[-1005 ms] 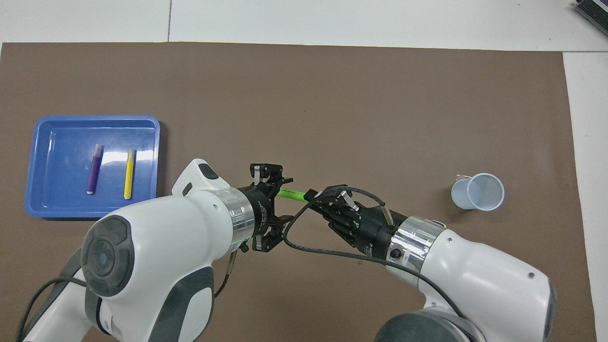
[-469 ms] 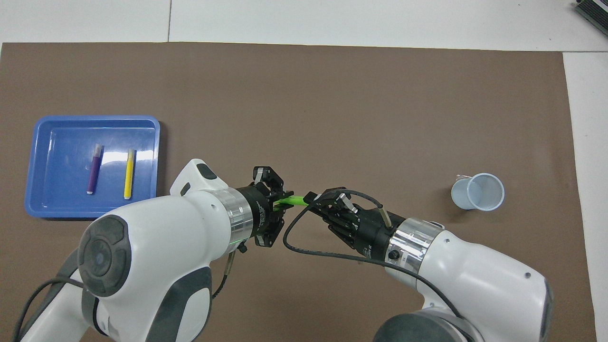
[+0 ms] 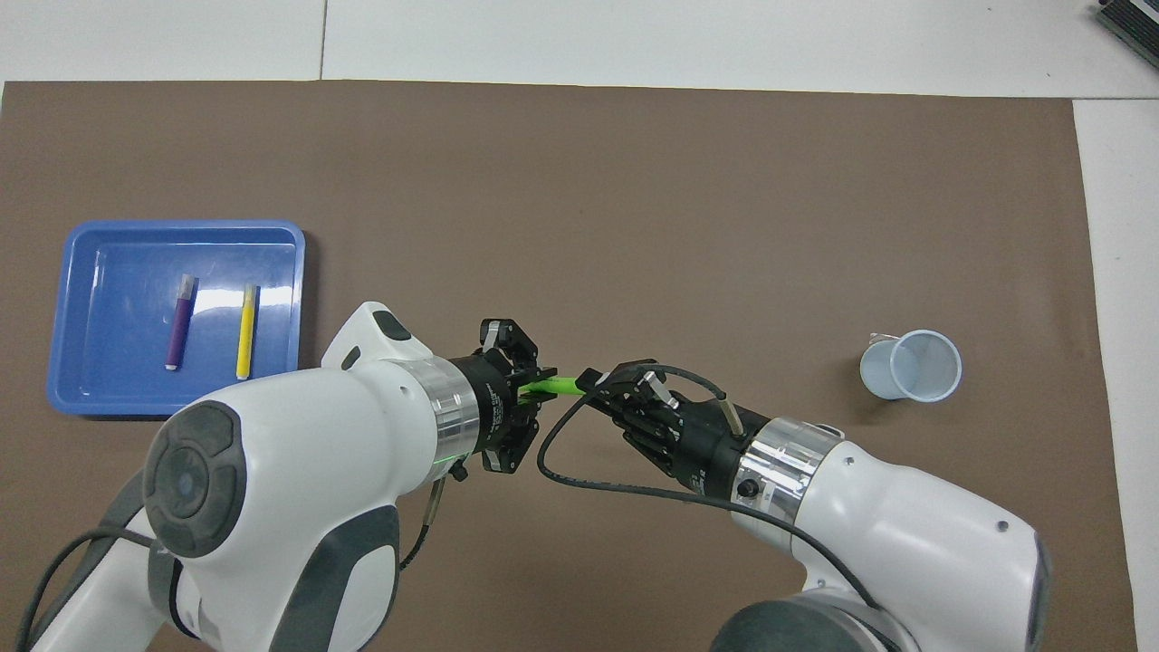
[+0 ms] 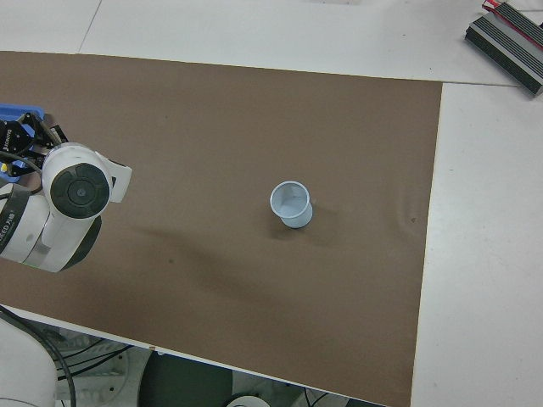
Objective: Right arm passes pens to left for tray arrangement
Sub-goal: 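Carry the green pen to the tray with the left gripper while the right gripper returns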
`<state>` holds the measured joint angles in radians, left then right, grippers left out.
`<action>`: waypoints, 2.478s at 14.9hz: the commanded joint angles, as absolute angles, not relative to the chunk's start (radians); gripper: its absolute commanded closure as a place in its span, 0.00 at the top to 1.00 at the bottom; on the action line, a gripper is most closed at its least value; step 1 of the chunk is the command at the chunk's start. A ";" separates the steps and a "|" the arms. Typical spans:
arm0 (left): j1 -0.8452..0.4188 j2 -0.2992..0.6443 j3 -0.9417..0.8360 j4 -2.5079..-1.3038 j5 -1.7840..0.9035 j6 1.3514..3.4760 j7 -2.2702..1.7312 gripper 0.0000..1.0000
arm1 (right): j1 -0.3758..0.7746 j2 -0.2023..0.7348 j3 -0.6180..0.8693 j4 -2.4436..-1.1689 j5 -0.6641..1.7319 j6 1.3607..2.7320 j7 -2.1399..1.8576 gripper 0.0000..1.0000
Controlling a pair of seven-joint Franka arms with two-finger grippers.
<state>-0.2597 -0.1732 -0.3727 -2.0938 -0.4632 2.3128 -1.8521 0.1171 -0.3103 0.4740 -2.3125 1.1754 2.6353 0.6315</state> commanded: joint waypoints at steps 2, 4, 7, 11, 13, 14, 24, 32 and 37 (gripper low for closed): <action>-0.267 -0.202 -0.364 -2.095 -0.472 2.238 -1.845 0.00 | 0.101 -0.302 0.469 -2.286 1.213 2.652 0.624 1.00; -0.252 -0.202 -0.360 -2.094 -0.469 2.220 -1.792 0.00 | 0.100 -0.296 0.468 -2.277 1.213 2.654 0.623 1.00; -0.191 -0.204 -0.359 -2.079 -0.466 2.105 -1.587 0.00 | 0.078 -0.284 0.465 -2.261 1.197 2.613 0.575 1.00; -0.034 -0.206 -0.359 -2.036 -0.442 1.886 -1.205 0.00 | -0.029 -0.287 0.460 -2.253 1.080 2.436 0.402 1.00; 0.027 -0.206 -0.359 -2.019 -0.378 1.807 -1.042 0.00 | -0.080 -0.287 0.462 -2.243 1.002 2.352 0.321 1.00; 0.059 -0.206 -0.357 -2.013 -0.365 1.775 -0.961 0.00 | -0.106 -0.287 0.460 -2.243 0.958 2.312 0.275 1.00; 0.403 -0.204 -0.354 -1.987 -0.111 1.663 -0.047 0.00 | -0.343 -0.267 0.462 -2.217 0.398 2.060 -0.204 1.00; 0.506 -0.118 -0.354 -1.999 0.023 1.782 0.239 0.00 | -0.413 -0.014 0.459 -1.875 -0.072 1.839 -0.374 1.00; 0.545 -0.020 -0.354 -2.016 0.063 1.922 0.281 0.00 | -0.407 0.064 0.463 -1.756 -0.077 1.692 -0.344 1.00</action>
<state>0.5227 -0.0526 -0.3419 -2.0057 0.0346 1.8656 0.2590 -0.4145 0.0450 0.4485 -1.8018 -0.0668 1.7684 -0.3621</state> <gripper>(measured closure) 0.828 0.000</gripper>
